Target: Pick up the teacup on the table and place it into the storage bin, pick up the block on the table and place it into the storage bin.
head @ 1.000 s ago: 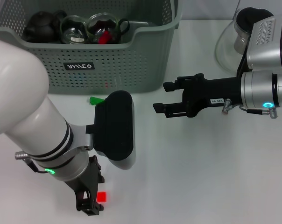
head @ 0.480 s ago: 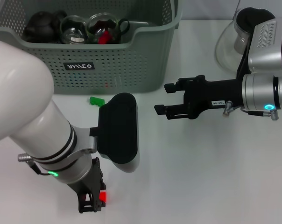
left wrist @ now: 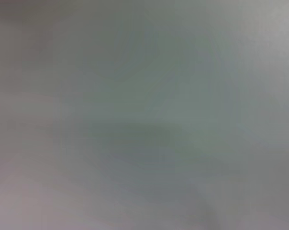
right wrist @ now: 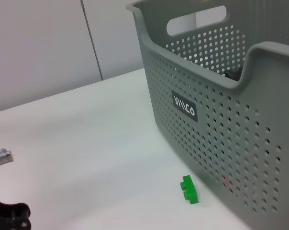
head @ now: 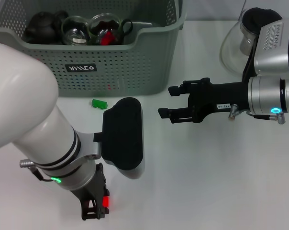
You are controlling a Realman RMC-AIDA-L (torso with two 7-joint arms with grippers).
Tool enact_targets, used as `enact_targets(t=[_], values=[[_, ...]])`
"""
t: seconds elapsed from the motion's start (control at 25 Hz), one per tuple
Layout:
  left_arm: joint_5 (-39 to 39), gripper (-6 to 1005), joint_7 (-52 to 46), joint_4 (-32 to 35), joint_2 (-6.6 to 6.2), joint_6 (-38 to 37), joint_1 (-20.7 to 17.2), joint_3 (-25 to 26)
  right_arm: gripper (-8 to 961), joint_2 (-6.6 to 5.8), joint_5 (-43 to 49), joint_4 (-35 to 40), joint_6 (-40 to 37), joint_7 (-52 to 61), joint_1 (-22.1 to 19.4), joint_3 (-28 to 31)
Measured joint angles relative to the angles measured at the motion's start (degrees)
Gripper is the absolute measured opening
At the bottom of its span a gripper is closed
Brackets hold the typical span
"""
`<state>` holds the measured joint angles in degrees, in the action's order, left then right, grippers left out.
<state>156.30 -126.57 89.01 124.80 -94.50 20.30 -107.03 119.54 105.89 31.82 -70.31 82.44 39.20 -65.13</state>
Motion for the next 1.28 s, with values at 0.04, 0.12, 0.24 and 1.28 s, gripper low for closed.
enact_targets(t=[0.04, 0.12, 0.24, 1.28], values=[[0.04, 290, -0.02, -0.01, 0.00, 0.15, 0.00, 0.00, 766, 0.00, 0.01, 0.00, 0.00, 0.00, 0.00, 0.00], [0.44, 282, -0.22, -0.10, 0.00, 0.71, 0.00, -0.05, 766, 0.00, 0.02, 0.00, 0.00, 0.00, 0.00, 0.00], [1.63, 270, -0.75, -0.33, 0.00, 1.94, -0.13, -0.80, 766, 0.00, 0.02, 0.00, 0.00, 0.00, 0.00, 0.00], [-0.14, 183, -1.52, 6.53, -0.01, -0.63, -0.59, 2.60, 766, -0.02, -0.08, 0.00, -0.07, -0.12, -0.59, 0.00]])
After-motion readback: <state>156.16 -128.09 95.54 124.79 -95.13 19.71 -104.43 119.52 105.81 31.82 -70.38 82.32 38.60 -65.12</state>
